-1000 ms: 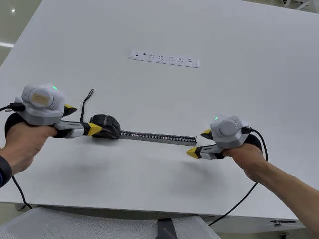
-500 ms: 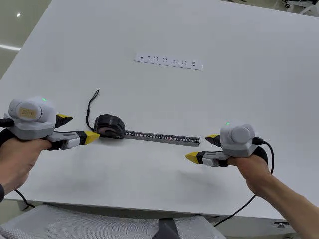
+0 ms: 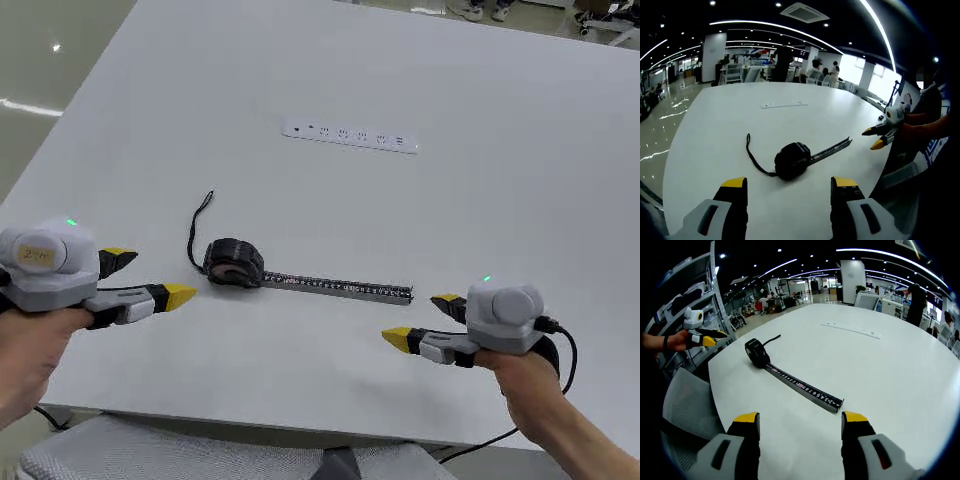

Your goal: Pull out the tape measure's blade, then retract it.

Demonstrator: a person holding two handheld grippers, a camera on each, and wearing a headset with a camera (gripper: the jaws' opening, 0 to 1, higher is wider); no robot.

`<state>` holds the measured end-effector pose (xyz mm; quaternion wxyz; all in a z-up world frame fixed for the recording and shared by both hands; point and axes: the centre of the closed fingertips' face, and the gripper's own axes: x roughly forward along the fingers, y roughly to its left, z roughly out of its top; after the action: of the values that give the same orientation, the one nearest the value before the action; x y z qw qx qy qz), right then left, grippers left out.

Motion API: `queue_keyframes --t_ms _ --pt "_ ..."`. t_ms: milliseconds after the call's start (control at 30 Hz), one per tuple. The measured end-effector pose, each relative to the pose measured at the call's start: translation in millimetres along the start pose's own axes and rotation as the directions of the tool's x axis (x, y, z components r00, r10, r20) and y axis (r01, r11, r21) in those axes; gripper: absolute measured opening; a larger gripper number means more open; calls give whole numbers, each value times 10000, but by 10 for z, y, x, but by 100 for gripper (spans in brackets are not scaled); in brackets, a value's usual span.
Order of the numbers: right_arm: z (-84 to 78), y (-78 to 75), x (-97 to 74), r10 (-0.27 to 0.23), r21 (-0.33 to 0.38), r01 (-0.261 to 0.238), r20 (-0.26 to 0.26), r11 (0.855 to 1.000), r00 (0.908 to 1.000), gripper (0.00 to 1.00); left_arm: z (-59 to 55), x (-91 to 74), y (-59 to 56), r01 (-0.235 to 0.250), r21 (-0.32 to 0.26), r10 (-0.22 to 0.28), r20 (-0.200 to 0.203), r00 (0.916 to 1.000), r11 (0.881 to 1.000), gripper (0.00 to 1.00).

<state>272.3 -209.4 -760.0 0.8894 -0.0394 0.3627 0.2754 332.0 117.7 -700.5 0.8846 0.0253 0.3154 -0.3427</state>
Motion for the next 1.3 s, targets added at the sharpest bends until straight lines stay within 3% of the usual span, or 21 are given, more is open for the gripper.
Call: queue_keyframes --t_ms 200,633,1300 --pt "33 188 -108 -163 319 147 509 9994 9986 69 37 -180 27 -232 -159 239 411 9989 9996 66" --pt "45 362 -202 -350 678 291 887 9973 9954 72 9 -278 -69 -210 0 210 529 9984 9998 67" --pt "-27 458 -191 -256 751 206 661 9970 9975 73 40 -282 -106 -167 -144 176 667 9976 9998 67"
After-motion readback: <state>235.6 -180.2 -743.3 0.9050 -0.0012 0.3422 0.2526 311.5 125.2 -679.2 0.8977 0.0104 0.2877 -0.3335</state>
